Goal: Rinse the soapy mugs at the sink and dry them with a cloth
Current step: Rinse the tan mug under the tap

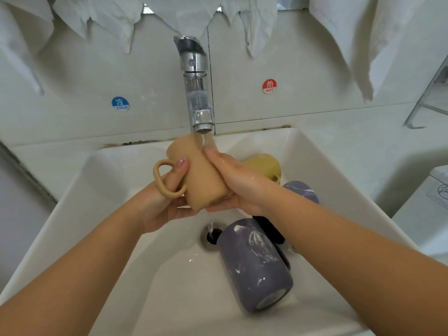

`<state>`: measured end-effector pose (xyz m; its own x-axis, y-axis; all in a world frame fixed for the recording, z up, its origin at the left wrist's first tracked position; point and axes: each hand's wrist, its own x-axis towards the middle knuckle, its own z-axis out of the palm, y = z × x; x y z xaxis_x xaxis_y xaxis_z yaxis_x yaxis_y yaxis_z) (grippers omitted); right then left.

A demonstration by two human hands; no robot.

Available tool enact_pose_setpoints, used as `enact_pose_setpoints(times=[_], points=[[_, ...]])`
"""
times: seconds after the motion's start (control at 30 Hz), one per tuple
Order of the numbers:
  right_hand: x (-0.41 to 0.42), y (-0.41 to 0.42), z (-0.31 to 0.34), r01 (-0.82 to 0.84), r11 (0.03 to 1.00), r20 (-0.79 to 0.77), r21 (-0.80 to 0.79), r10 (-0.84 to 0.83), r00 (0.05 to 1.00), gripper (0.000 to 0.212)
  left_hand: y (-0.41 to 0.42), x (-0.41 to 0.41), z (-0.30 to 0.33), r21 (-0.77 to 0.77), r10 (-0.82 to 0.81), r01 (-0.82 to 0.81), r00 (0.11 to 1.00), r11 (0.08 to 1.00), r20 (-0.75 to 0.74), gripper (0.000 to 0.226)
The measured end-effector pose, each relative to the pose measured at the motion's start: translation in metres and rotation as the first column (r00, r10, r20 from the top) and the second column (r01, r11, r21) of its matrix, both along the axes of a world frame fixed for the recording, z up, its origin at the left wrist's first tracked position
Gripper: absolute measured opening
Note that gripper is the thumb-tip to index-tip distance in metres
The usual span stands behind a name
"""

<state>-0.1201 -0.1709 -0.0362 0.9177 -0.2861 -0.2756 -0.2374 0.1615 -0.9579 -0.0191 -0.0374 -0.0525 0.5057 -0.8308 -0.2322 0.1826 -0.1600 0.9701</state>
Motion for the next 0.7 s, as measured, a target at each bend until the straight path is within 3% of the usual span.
enact_pose_setpoints(times=[0.1,0.17,0.27,0.37,0.53,0.7], points=[[-0.005,-0.006,0.004,-0.09,0.995,-0.006,0.041,0.091,0.996,0.054,0.003,0.006,0.002,0.07,-0.068,0.066,0.997,0.995,0.025,0.111],[-0.007,-0.008,0.009,-0.082,0.997,-0.006,0.01,0.082,0.997,0.045,0.008,0.013,0.004,0.11,-0.125,0.129,0.991,0.986,-0.043,0.102],[-0.01,-0.012,0.017,0.025,0.998,0.019,-0.05,-0.024,1.0,0.033,0.019,0.025,0.007,0.16,-0.159,0.184,0.975,0.97,-0.155,0.067],[-0.014,-0.011,0.02,0.101,0.958,0.023,-0.268,-0.099,0.995,0.045,0.022,0.031,0.014,0.281,0.031,-0.01,0.997,0.96,-0.071,0.012],[-0.011,0.003,0.01,0.15,0.803,0.088,-0.576,-0.121,0.989,0.057,0.012,0.018,0.032,0.29,0.268,-0.325,0.938,0.9,0.219,0.033],[-0.006,0.002,-0.003,0.18,0.586,0.111,-0.79,-0.151,0.982,0.071,0.001,-0.006,0.04,0.296,0.209,-0.268,0.954,0.917,0.217,0.054]])
